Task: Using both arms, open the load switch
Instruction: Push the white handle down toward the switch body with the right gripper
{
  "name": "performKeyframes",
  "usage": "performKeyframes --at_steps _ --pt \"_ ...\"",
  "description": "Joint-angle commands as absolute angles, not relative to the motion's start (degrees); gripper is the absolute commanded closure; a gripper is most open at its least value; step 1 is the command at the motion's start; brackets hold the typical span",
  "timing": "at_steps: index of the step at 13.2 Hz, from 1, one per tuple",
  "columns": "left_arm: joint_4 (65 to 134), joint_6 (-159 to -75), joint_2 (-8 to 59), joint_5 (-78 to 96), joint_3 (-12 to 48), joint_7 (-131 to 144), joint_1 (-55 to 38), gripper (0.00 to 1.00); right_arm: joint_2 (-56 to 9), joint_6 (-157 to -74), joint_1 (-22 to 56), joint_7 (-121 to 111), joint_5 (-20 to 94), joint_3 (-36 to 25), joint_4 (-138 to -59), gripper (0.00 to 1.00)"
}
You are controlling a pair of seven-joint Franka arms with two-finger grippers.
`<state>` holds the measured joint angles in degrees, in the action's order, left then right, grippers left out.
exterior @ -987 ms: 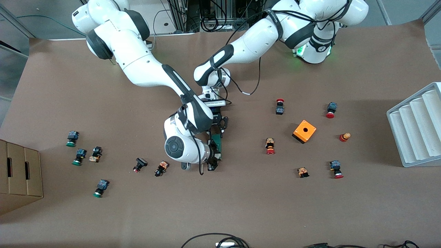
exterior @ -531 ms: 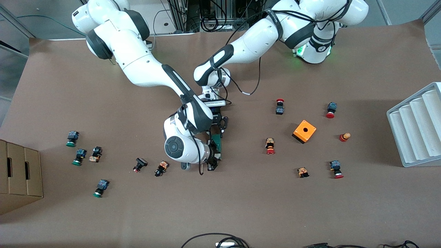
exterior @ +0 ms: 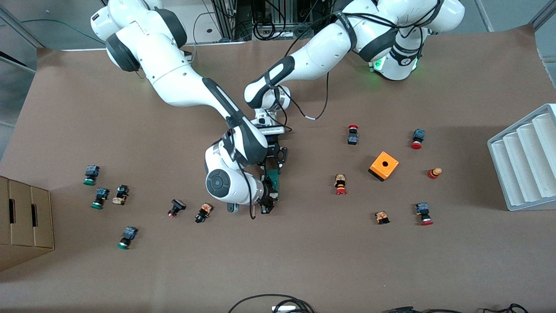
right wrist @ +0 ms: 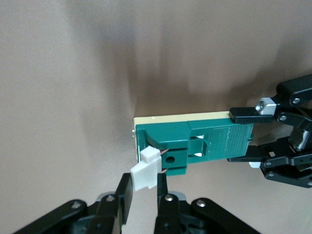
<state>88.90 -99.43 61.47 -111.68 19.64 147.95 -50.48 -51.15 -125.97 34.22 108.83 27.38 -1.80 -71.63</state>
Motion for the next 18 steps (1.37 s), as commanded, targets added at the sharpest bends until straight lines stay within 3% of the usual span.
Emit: performKeyframes --at_steps 1,18 --pt "87.5 -99.4 62.7 -112.1 20.0 147.0 -50.5 0.48 -46.5 -125.5 34.5 107.4 28.7 -1.8 -77.5 0.74" --pt "87.5 -99.8 62.7 -112.2 20.0 147.0 -50.4 0.48 -44.6 -126.9 35.9 105.2 27.3 -1.8 -81.7 0.74"
